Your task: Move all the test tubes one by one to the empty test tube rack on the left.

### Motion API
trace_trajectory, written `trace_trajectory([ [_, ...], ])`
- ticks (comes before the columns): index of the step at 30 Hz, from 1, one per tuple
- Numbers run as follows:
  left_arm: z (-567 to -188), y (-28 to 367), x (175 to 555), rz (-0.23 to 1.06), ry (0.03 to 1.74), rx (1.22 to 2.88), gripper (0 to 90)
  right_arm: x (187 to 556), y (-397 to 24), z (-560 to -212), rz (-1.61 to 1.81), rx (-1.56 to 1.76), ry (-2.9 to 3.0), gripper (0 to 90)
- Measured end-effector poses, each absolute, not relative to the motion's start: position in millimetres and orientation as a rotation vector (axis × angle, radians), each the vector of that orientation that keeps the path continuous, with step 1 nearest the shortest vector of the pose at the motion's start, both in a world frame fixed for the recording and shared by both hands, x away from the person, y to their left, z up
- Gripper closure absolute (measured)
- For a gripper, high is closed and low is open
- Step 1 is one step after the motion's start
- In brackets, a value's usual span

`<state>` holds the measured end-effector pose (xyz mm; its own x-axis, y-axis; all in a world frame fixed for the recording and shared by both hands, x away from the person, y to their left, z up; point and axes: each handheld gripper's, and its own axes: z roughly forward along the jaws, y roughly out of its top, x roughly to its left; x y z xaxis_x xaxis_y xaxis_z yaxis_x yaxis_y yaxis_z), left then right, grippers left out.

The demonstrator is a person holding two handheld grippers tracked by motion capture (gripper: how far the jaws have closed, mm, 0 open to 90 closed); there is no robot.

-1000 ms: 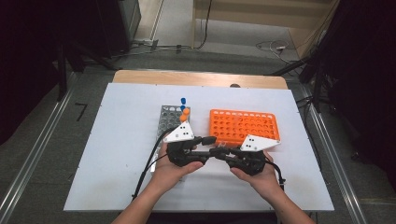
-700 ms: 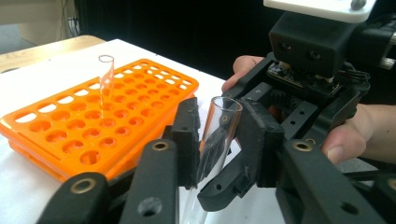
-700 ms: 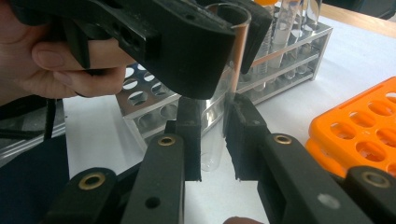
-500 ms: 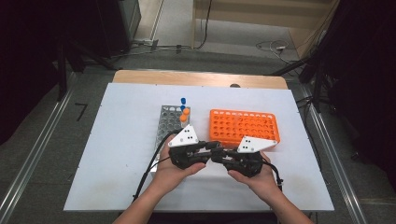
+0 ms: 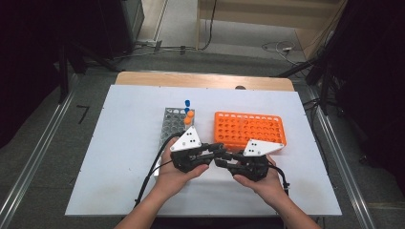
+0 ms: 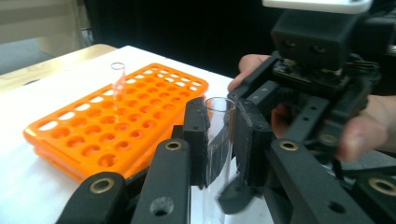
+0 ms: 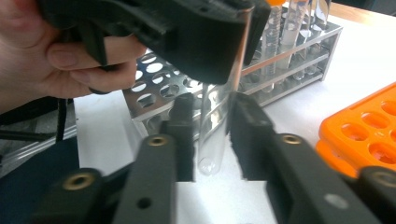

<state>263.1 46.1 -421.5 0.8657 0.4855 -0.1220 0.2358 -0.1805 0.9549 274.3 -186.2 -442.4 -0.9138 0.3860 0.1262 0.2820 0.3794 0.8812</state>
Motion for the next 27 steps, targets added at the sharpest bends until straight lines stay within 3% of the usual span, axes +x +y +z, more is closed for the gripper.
trace_trajectory([
  [11,-414.3,69.4,269.1,0.293,0.609,1.726,76.7,281.7,-200.4,-441.3,1.603,0.67,2.471,27.1],
  [14,-411.9,77.8,271.7,0.311,0.628,1.703,76.7,285.4,-208.7,-440.5,1.613,0.706,2.446,25.0],
  [27,-404.5,117.0,286.2,0.405,0.715,1.632,76.7,297.0,-246.9,-444.7,1.598,0.804,2.438,0.0],
])
